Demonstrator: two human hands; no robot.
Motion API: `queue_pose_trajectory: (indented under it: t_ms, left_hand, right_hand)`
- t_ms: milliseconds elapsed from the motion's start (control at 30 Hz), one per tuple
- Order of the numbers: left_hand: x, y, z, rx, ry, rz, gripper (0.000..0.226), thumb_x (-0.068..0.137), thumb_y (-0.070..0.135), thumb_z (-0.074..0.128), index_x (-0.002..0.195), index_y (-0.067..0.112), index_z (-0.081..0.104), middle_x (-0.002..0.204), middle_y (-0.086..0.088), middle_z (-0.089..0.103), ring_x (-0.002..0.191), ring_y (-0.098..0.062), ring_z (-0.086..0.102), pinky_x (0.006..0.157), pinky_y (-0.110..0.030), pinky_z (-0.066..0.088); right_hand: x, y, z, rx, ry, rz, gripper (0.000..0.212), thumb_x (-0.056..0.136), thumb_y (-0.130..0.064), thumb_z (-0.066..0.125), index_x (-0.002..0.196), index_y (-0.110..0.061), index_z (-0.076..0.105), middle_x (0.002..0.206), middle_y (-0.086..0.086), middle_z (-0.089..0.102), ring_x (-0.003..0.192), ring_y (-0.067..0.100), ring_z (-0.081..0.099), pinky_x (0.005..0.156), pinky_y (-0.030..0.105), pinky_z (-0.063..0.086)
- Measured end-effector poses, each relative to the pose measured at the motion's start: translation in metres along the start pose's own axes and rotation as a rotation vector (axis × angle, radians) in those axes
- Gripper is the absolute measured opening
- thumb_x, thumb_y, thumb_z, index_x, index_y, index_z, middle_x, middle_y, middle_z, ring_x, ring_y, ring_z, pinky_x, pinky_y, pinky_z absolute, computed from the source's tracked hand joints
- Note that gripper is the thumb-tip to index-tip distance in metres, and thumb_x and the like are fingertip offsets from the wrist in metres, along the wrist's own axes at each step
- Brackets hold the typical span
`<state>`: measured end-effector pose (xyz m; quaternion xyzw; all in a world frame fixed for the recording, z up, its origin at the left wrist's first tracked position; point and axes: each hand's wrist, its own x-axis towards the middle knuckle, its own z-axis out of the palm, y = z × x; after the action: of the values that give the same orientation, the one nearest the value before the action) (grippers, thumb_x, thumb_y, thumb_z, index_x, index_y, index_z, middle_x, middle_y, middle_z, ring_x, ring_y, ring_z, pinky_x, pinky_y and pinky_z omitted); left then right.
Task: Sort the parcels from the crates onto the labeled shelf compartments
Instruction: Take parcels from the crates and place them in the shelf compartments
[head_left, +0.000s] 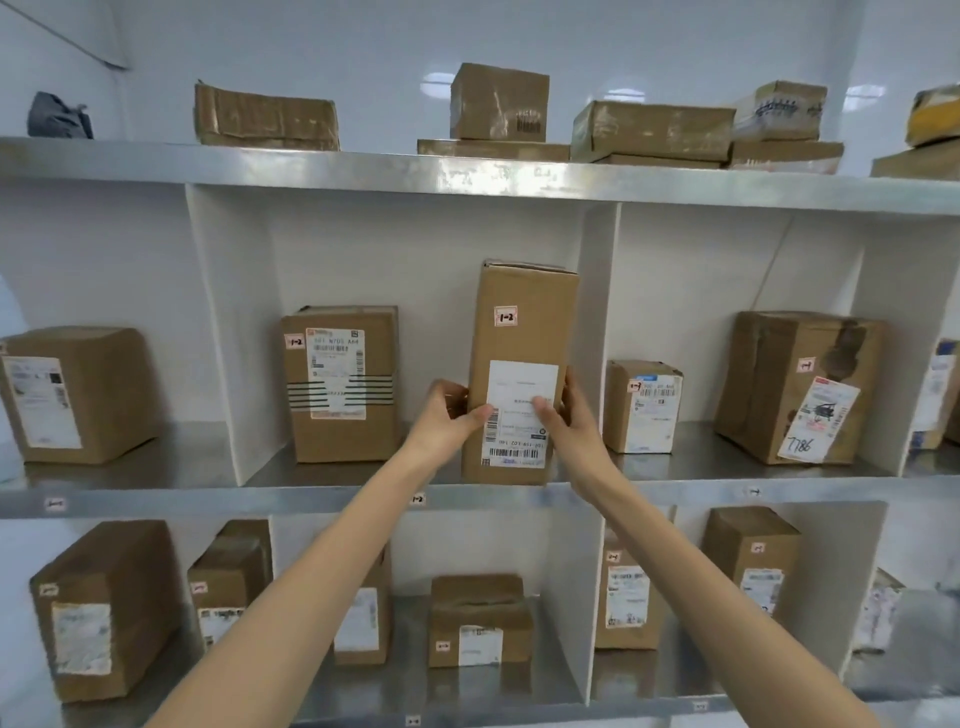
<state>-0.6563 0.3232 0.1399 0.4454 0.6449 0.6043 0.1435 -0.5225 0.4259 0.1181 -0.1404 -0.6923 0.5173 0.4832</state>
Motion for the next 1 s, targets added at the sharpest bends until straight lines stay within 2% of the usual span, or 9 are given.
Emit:
queue_pose_trajectory:
  t_ms: [100,167,333,433,533,633,700,833,1000]
  left_hand:
    - [0.029,-0.02,0.004,0.054,-0.014,-0.014,0.038,0.084,0.023,0.069,0.111,0.013,0.045,0.109,-0.002,0.059,0.099,-0.016,0.055,0.09,-0.03,0.047]
    - [0.042,-0.037,0.007,0.057,-0.025,-0.016,0.039,0.084,0.025,0.069,0.112,0.015,0.044,0.106,0.001,0.06,0.099,-0.016,0.057,0.091,-0.032,0.048]
    - [0.064,-0.074,0.011,0.103,-0.007,0.055,0.04,0.077,0.043,0.071,0.103,0.027,0.046,0.099,0.012,0.065,0.094,-0.008,0.063,0.087,-0.037,0.052]
    - [0.076,-0.078,0.013,0.088,-0.001,0.061,0.039,0.078,0.038,0.072,0.105,0.025,0.046,0.1,0.01,0.066,0.095,-0.007,0.063,0.086,-0.032,0.052]
    - [0.084,-0.08,0.015,0.06,-0.005,0.058,0.038,0.081,0.029,0.071,0.108,0.019,0.046,0.102,0.007,0.064,0.096,-0.006,0.061,0.079,-0.021,0.049]
    - [0.087,-0.082,0.018,0.049,0.015,0.064,0.037,0.082,0.026,0.07,0.11,0.018,0.046,0.102,0.009,0.063,0.093,-0.002,0.059,0.068,-0.008,0.044]
    - [0.088,-0.084,0.021,0.038,0.043,0.065,0.037,0.082,0.025,0.07,0.11,0.015,0.048,0.1,0.009,0.062,0.089,0.005,0.056,0.064,-0.002,0.043]
    - [0.087,-0.082,0.024,0.03,0.074,0.048,0.035,0.083,0.027,0.069,0.108,0.014,0.048,0.097,0.01,0.06,0.084,0.005,0.055,0.061,-0.005,0.042]
    - [0.082,-0.077,0.032,0.062,0.098,0.035,0.032,0.086,0.028,0.065,0.107,0.01,0.047,0.103,0.003,0.059,0.094,-0.009,0.056,0.062,-0.008,0.041]
  right_hand:
    - [0.019,0.02,0.003,-0.006,-0.002,0.031,0.052,0.096,-0.011,0.05,0.144,-0.017,0.03,0.129,-0.001,0.058,0.117,0.014,0.058,0.084,0.025,0.055]
    - [0.026,0.033,0.004,-0.005,-0.007,0.027,0.048,0.097,-0.009,0.048,0.141,-0.018,0.032,0.124,-0.002,0.06,0.109,0.007,0.062,0.077,0.02,0.055]
    - [0.039,0.055,0.005,-0.024,-0.052,0.011,0.047,0.099,-0.017,0.043,0.144,-0.022,0.028,0.131,-0.004,0.057,0.112,0.006,0.061,0.078,0.021,0.054]
    - [0.05,0.062,0.005,-0.03,-0.066,0.008,0.046,0.099,-0.019,0.043,0.142,-0.026,0.029,0.129,-0.007,0.058,0.113,0.006,0.06,0.079,0.021,0.054]
    - [0.061,0.069,0.005,-0.052,-0.049,-0.008,0.044,0.099,-0.018,0.043,0.138,-0.033,0.031,0.125,-0.012,0.059,0.113,0.007,0.06,0.082,0.023,0.054]
    - [0.066,0.08,0.009,-0.084,-0.024,-0.023,0.045,0.1,-0.023,0.042,0.143,-0.03,0.028,0.131,-0.006,0.056,0.118,0.012,0.057,0.088,0.03,0.054]
    - [0.066,0.084,0.013,-0.093,0.0,-0.025,0.043,0.101,-0.024,0.038,0.141,-0.033,0.027,0.132,-0.007,0.053,0.117,0.01,0.056,0.089,0.029,0.053]
    - [0.068,0.082,0.018,-0.101,0.024,-0.02,0.029,0.102,-0.022,0.034,0.127,-0.038,0.034,0.124,-0.016,0.053,0.111,0.006,0.058,0.083,0.021,0.053]
    - [0.066,0.079,0.015,-0.109,0.026,-0.015,0.034,0.102,-0.026,0.035,0.133,-0.038,0.028,0.128,-0.013,0.051,0.114,0.005,0.056,0.089,0.022,0.052]
